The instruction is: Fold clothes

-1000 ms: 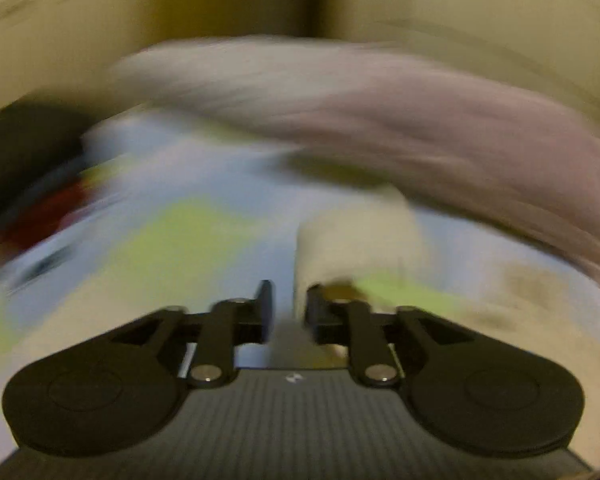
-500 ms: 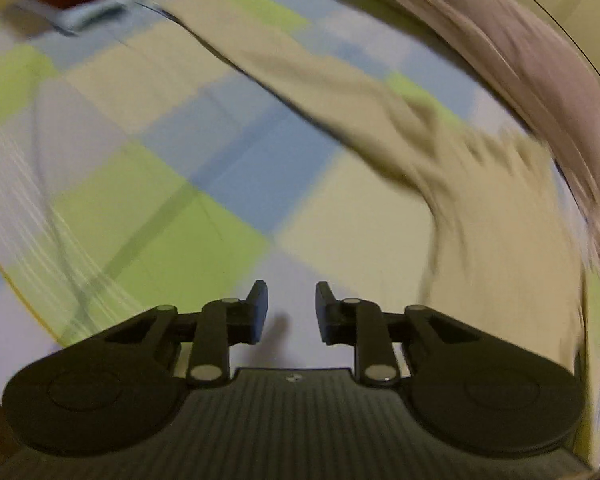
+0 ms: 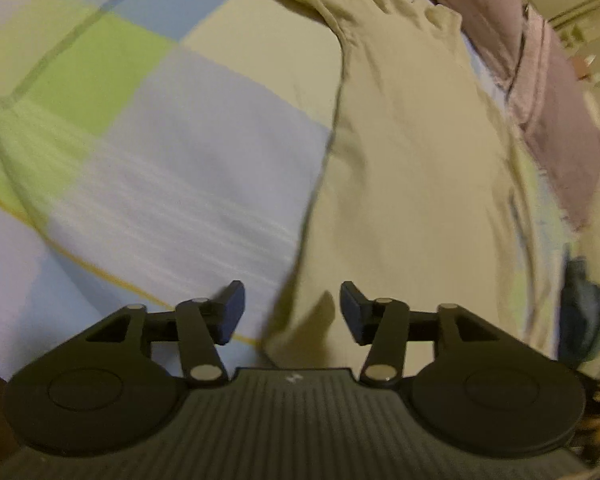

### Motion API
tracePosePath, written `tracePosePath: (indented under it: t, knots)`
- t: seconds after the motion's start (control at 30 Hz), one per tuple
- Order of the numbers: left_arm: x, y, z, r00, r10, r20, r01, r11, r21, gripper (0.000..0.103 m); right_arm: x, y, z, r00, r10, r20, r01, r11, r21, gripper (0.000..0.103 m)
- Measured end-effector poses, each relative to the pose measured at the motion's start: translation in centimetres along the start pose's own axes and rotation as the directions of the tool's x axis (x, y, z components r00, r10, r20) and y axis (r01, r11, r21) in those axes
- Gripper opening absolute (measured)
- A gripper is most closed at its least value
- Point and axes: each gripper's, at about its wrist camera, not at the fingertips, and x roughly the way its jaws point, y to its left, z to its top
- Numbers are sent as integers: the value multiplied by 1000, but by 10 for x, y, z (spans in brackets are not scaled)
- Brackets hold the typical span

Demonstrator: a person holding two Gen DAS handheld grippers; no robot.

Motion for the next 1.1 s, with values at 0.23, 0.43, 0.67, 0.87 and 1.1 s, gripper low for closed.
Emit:
tracePosePath:
  t: [0.23, 0.43, 0.67, 0.87, 1.1]
  knots:
    - [7, -5, -2, 991, -121, -50, 124, 991, 58, 5, 31, 20, -5, 998, 56, -30, -53, 996, 74, 6]
    - [-67, 2, 25, 920, -390, 24, 391, 920, -40, 5, -25, 2, 6, 956, 292, -15, -266, 891, 369, 6]
    - [-39, 32, 20, 993, 2, -117, 2, 999, 32, 23, -4, -17, -26, 982, 112, -154, 7, 786, 619, 37]
    - [-39, 31, 7, 998, 23, -57, -18, 996, 86, 39, -2, 20, -36, 989, -111, -102, 138, 940, 311, 64]
    - [-13, 12, -10, 996, 72, -61, -64, 990, 123, 3, 24, 31, -45, 998, -41, -50, 50, 983, 177, 19]
